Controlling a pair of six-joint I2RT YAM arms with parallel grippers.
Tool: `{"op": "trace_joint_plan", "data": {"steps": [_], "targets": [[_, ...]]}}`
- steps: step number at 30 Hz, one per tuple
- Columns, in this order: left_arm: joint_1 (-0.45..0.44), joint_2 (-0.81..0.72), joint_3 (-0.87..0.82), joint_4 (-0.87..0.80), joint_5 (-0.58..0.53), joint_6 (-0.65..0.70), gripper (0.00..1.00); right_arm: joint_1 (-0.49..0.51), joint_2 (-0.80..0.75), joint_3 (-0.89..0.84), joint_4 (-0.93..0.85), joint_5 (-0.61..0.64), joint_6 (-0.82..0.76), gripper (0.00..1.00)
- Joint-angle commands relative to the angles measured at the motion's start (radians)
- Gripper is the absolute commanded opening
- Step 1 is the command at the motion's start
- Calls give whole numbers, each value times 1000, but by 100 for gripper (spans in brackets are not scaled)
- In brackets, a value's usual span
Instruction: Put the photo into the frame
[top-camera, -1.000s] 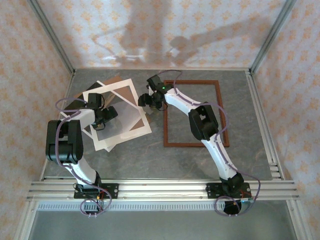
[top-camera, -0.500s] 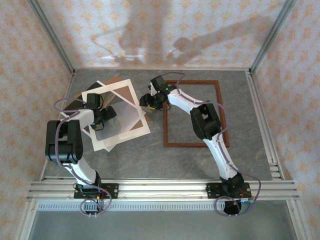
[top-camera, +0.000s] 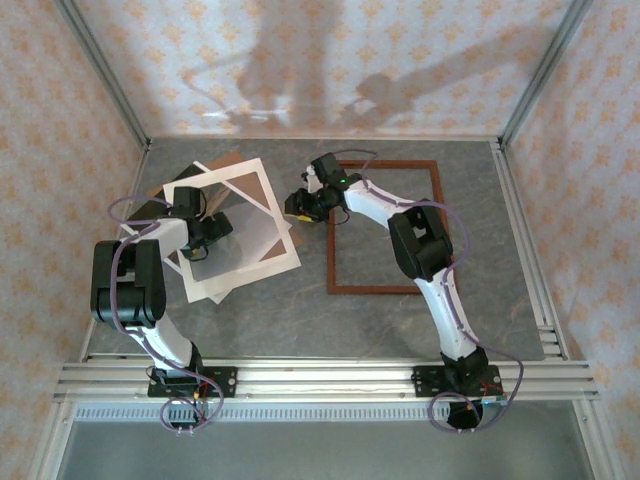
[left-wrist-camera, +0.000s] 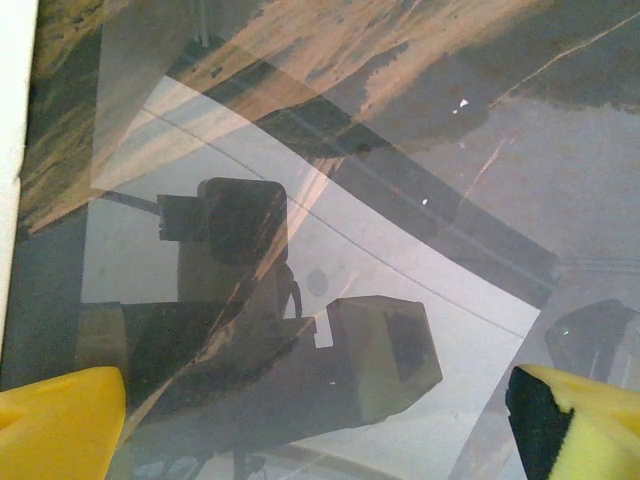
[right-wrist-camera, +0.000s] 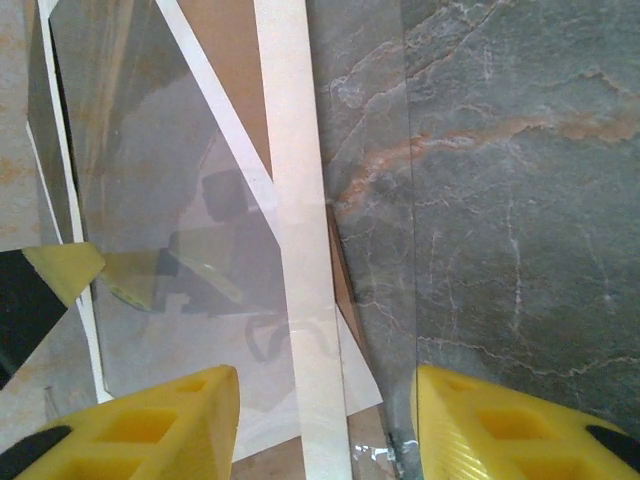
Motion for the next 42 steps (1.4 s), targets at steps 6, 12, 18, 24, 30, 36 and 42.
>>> {"op": "trace_joint_plan", "data": {"steps": [6,12,18,24,30,36,42], "targets": [[-6,5,-17,7,55,12,96,13,-50,-16,54,-92,7,40],[-6,8,-17,10,61,11,96,15,-36,-3,13,-71,-2,30],[-6,5,-19,15,58,10,96,18,-19,36,-51,-27,-15,19],[-6,-8,-26,28,77,-11,96,19,-35,53,-103,20,-38,1],[-7,-53,-40,62,105,-46,96,20,-67,49,-125,30,-51,0],[-7,-68,-70,102,100,-67,96,19,-85,9,-86,-15,-29,0],[-7,-19,-73,111,118,-65,96,26,-85,-26,-38,-31,-2,0]]}}
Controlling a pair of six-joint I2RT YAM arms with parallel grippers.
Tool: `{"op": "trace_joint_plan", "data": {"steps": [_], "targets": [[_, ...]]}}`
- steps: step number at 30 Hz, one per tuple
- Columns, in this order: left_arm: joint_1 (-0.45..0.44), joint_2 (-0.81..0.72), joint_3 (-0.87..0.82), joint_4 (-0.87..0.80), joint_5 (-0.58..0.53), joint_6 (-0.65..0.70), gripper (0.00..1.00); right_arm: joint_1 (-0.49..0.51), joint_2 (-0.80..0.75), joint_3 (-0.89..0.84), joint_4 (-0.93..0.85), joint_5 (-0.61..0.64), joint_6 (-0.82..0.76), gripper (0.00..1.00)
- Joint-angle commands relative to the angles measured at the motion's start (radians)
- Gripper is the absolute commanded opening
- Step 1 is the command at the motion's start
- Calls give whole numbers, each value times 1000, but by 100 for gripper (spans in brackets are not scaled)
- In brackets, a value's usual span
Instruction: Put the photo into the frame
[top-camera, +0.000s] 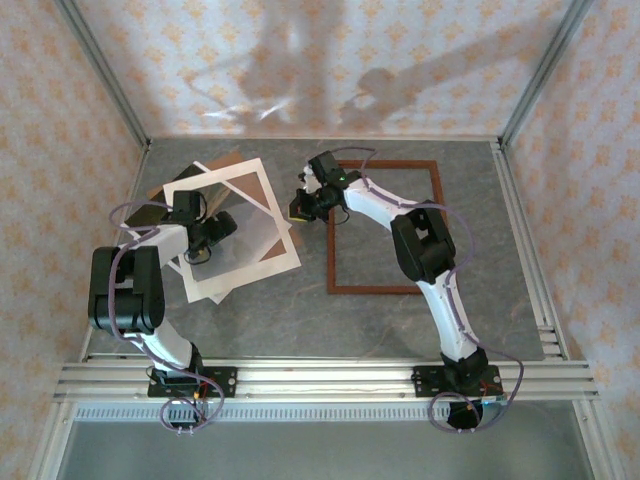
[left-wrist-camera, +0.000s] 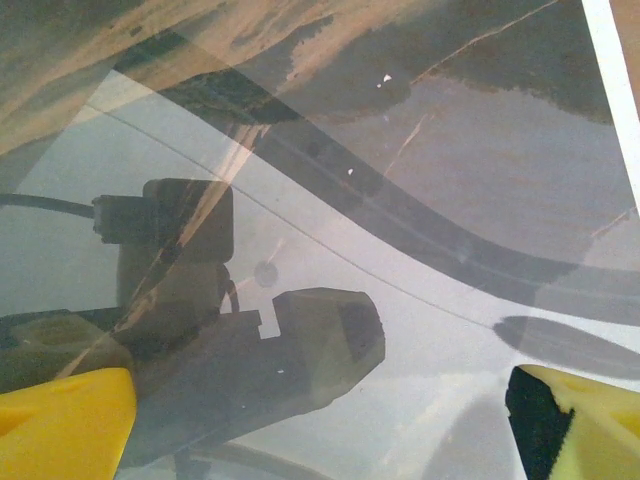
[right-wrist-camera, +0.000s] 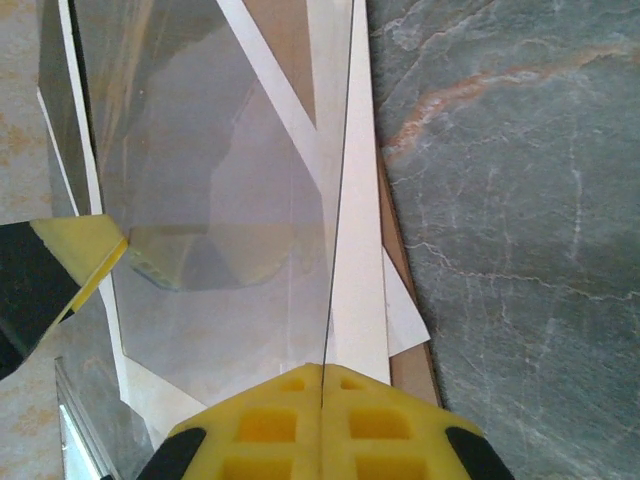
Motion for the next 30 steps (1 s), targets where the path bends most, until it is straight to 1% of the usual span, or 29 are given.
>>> {"op": "trace_joint_plan", "data": {"steps": [1,8,14,16,20,24,28,30], "targets": [[-2,28,-14,31,31,-10,96,10,-40,-29,41,-31,23,1],[-2,31,-28,39,35,-5,95,25,-23,-26,79,-64,40,10],[-3,36,-33,43,40,-1,95,33,11,17,38,-53,17,16],[-2,35,-33,45,39,-2,96,36,22,34,20,-45,8,16],[-2,36,-36,47,40,3,95,38,41,74,-38,-9,-20,15],[-4,33,-33,49,46,-3,95,39,36,96,-88,32,-47,7],[-3,0,-29,66,95,-32,95,33,-10,85,-115,60,-67,0],[-2,-43,-40,97,117,-88,95,25,-55,50,-109,64,-69,0]]}}
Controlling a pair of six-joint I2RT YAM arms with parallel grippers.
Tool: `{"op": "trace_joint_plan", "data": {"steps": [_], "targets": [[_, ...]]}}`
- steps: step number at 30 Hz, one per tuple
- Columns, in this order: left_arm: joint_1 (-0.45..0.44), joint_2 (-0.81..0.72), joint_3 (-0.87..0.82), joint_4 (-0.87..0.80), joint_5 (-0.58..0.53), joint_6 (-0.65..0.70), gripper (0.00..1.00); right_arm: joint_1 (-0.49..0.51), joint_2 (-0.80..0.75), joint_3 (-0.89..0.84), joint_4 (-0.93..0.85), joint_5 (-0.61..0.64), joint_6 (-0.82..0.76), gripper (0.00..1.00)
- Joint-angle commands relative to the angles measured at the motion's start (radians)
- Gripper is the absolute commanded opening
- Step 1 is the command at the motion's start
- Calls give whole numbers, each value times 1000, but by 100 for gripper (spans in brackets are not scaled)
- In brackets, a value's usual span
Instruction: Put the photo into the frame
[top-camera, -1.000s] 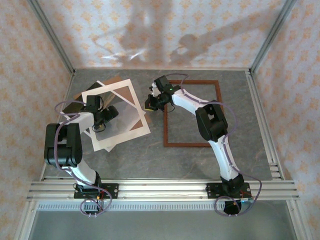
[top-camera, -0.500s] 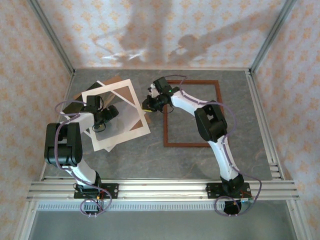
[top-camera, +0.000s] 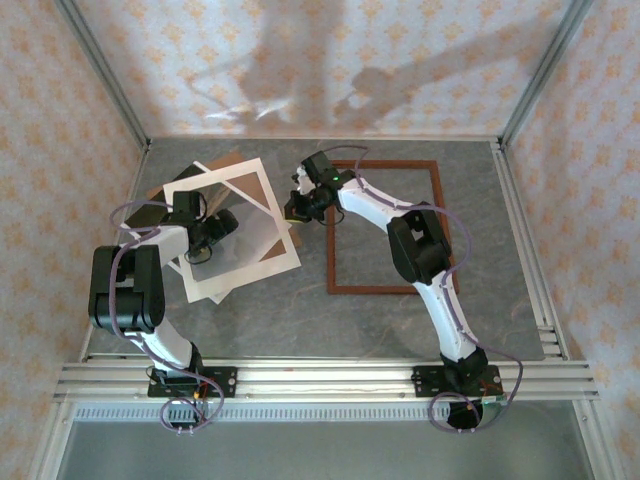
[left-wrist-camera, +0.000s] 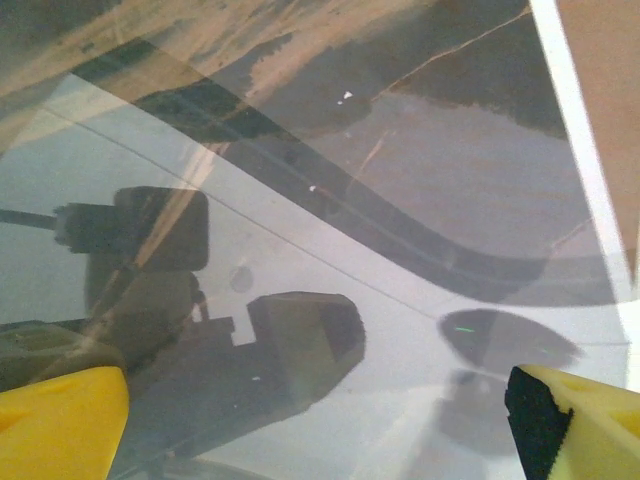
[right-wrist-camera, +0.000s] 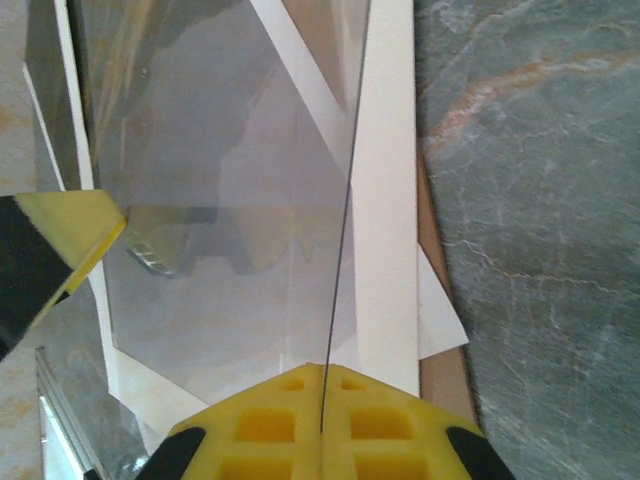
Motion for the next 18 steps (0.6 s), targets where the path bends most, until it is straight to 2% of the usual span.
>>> {"op": "trace_joint_plan", "data": {"steps": [1,9,15,18], "targets": [[-3,-75,-31,48,81,-83,95,-9,-109,-44,-28,32,-32,0],[-43,-296,-99,191,151,-215,95,-126,-428,-391,49,28,-61,0],[-164,-361,-121,200,141,-211,95,-306,-585,-604,-6,48,-146,0],[-237,-368,-123,192,128,-205,95,-387,-631,-652,-49,60,-202,0]]}}
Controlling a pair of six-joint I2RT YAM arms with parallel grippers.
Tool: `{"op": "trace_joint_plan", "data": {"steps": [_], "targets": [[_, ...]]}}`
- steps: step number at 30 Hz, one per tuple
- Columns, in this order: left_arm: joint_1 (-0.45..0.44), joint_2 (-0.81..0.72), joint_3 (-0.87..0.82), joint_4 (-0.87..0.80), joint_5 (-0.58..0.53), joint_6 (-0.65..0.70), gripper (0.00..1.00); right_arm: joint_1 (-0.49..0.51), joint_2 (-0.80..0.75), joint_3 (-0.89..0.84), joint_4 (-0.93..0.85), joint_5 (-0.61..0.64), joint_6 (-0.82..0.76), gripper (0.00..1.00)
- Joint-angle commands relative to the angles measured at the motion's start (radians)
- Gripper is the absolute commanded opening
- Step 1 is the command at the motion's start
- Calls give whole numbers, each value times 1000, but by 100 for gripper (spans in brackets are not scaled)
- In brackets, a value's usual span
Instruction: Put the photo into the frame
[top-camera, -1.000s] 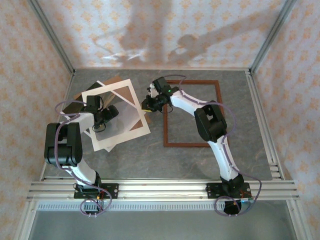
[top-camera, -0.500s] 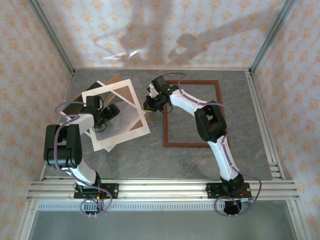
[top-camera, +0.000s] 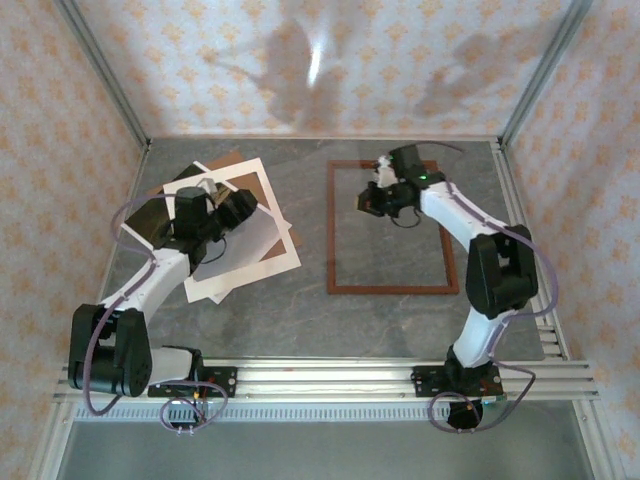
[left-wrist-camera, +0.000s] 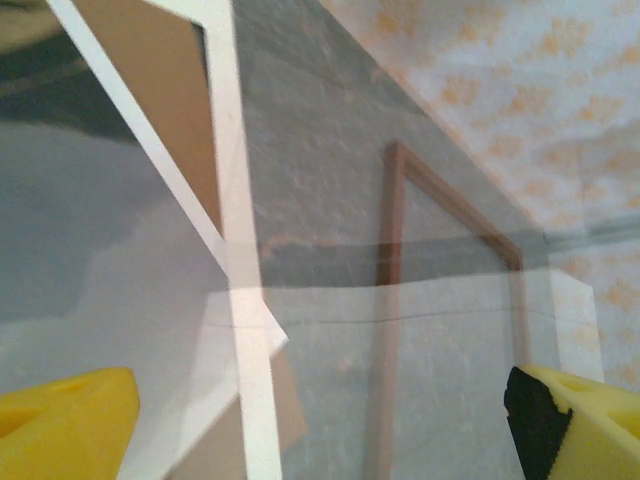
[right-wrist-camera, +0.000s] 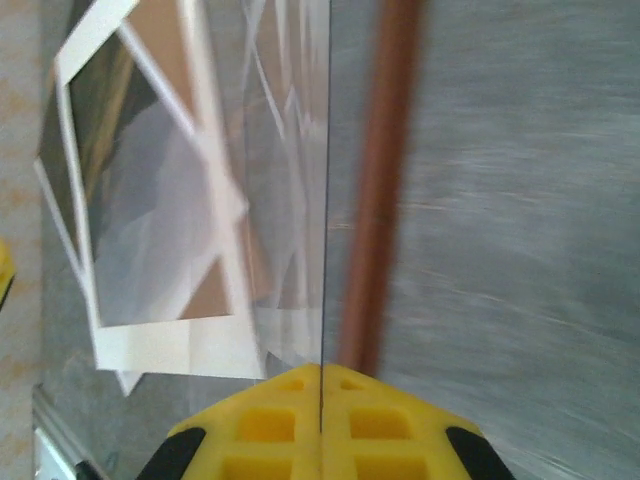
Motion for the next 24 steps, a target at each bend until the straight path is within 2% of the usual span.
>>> {"op": "trace_joint_plan", "data": {"steps": [1,5,12,20,24], "targets": [[-70,-15,-15,9,-6,-9,96,-60,-44,-41,-89,43,-109,0],[-141,-2,10,-37,-43,-2,96,-112,-37,-38,-166,107,-180,0],[-233,97,118,-123,-65,11,95,-201,-7,-51,-169,188,-175,0],[-265,190,262,-262,-44,75,96,-211,13,-54,-172,265,-178,0],[-268,216,299,-335,-62,131,96,-211,31,-46,-177,249,-211,0]]}}
